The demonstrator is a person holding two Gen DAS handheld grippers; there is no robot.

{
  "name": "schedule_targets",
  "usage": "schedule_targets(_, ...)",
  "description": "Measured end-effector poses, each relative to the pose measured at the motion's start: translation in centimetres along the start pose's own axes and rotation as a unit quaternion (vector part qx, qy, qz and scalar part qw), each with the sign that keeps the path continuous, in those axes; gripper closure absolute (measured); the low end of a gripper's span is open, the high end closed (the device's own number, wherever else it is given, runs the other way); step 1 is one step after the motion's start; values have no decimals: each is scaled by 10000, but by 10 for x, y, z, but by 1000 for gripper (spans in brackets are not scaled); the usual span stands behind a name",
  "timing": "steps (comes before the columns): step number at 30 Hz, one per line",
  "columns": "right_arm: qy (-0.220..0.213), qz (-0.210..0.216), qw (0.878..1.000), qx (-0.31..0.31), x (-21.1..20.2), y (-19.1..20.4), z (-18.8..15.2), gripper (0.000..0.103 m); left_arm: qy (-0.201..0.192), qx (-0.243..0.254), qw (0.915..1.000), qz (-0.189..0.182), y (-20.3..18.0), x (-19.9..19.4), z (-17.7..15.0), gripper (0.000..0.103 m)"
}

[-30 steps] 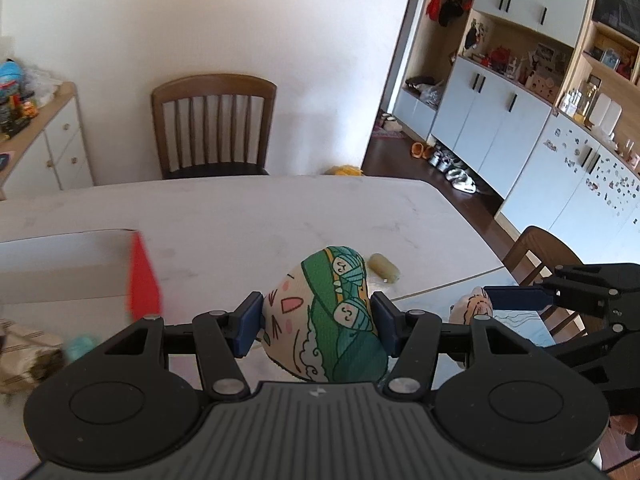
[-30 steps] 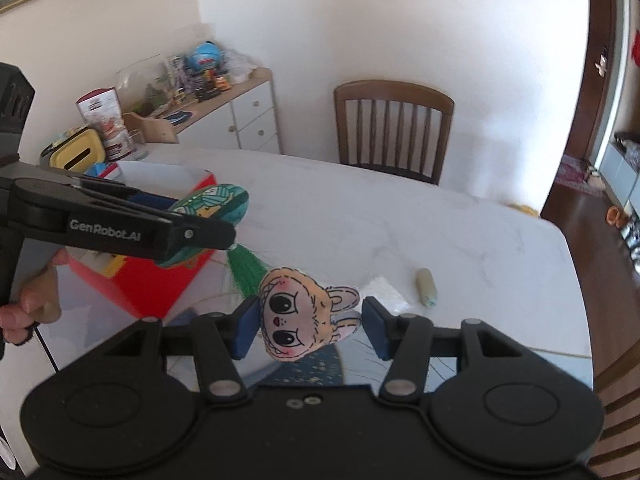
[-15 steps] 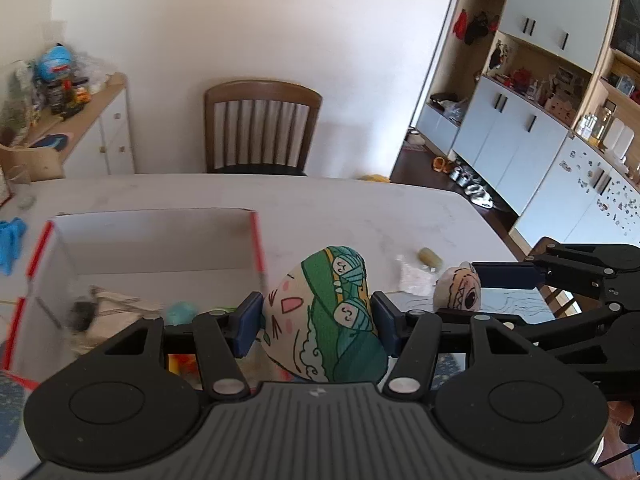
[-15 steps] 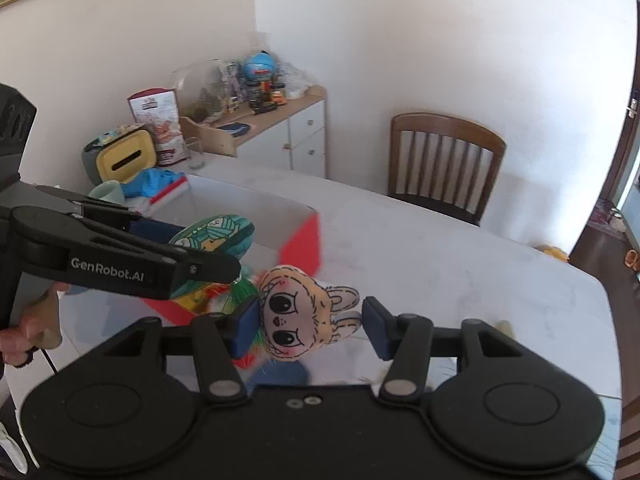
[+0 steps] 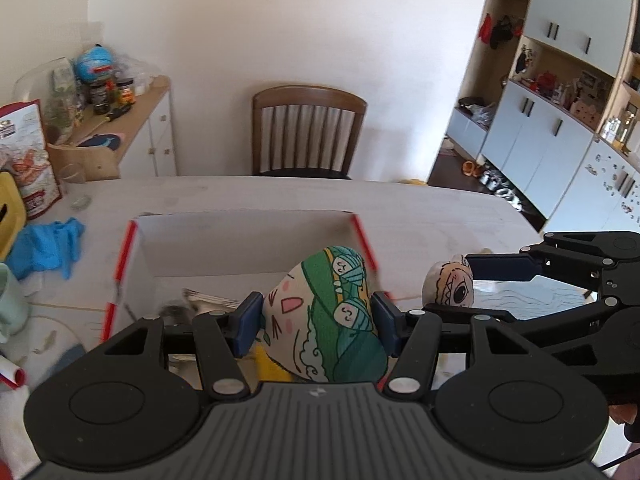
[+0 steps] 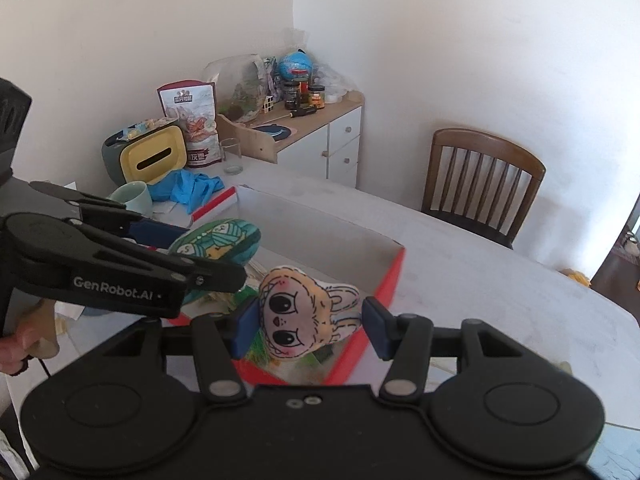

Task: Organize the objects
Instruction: 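Carry the green plush and doll plush with both grippers over the box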

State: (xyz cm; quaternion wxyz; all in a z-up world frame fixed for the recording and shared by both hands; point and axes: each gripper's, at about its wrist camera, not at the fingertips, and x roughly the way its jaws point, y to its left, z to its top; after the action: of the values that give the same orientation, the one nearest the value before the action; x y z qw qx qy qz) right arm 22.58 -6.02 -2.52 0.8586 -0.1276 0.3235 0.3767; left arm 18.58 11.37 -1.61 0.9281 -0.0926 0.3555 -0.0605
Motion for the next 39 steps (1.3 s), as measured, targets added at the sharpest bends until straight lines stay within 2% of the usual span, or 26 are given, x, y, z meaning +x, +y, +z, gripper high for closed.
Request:
schedule_targets(8,184,-98,9998,-24,48,19,12,49,64,11,9994,350,43,21,7,45)
schedule_targets(14,341,-300,9990,-22,80,19,19,49,189,112,9981,584,60,50,13,44)
schedule_targets(22,595,-456,9972,-54,127,18,24,49,494,29,9965,673,78,97,21,44)
schedule_targets(29,1039,-418,9937,-68,159,19,13,49,820,25,9942,701,89,129,21,44)
schedule_targets(39,1482,-362,9881,-219,179,32,-4,49,996,204,9918,775,88,147,14,44)
